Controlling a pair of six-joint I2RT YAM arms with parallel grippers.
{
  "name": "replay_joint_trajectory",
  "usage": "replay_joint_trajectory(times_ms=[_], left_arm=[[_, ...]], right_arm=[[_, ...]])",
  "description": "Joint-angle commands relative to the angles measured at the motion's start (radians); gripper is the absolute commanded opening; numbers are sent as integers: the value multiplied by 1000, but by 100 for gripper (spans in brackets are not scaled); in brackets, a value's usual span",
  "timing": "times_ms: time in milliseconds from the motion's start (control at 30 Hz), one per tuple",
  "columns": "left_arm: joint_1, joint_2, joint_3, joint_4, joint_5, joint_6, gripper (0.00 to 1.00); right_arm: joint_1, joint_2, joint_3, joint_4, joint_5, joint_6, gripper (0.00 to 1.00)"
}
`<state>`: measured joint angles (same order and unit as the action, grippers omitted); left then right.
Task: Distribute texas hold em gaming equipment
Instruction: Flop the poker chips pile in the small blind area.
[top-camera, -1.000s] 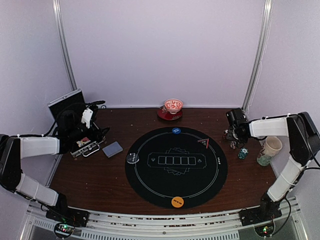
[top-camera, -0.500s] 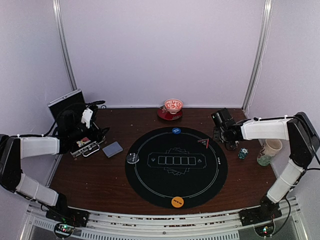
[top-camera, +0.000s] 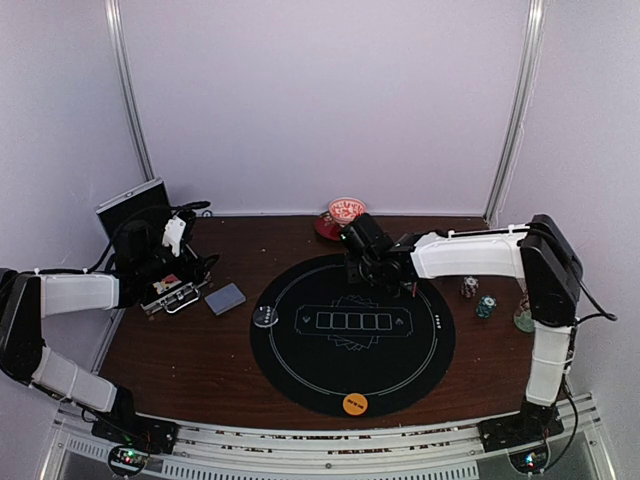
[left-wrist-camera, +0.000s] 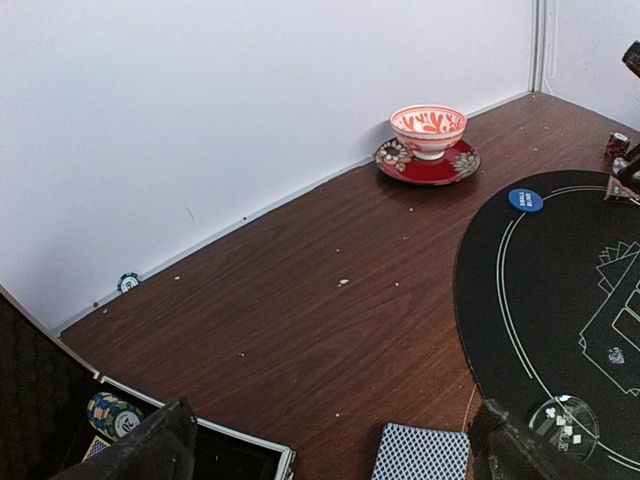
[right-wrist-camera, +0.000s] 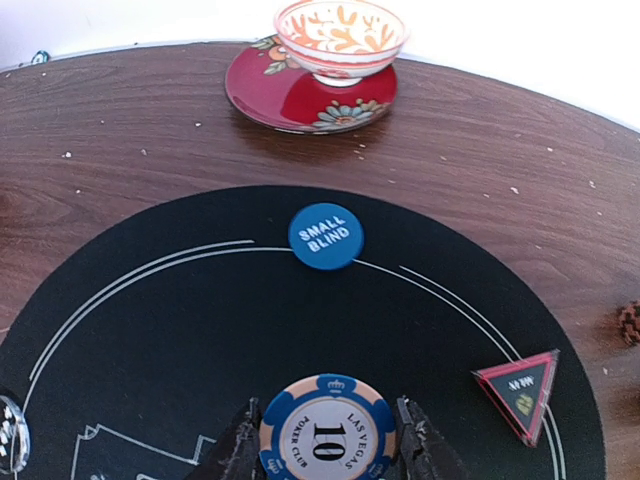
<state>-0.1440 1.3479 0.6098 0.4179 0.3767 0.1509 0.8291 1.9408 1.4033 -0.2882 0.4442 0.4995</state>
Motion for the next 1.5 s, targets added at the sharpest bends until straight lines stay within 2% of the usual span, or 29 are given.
replay_joint_trajectory(times_ms=[0, 233, 600, 1033, 1200, 1467], left_arm=[[-1, -10, 15, 33, 1, 6, 98], [-1, -11, 15, 33, 4, 9, 98], [-1, 5, 18, 38, 2, 11, 98], [0, 20, 22, 38, 1, 15, 98], [0, 19, 23, 37, 2, 14, 98], [0, 19, 22, 36, 5, 15, 98]], right_arm=[[-7, 87, 130, -68, 52, -6, 33], [-43, 239, 269, -77, 68, -24, 33], [-159, 368, 358, -28, 15, -49, 33], [-165, 499, 593, -70, -54, -93, 34], [-170, 529, 658, -137, 4, -63, 34], [-211, 514, 576, -148, -1, -26, 35]])
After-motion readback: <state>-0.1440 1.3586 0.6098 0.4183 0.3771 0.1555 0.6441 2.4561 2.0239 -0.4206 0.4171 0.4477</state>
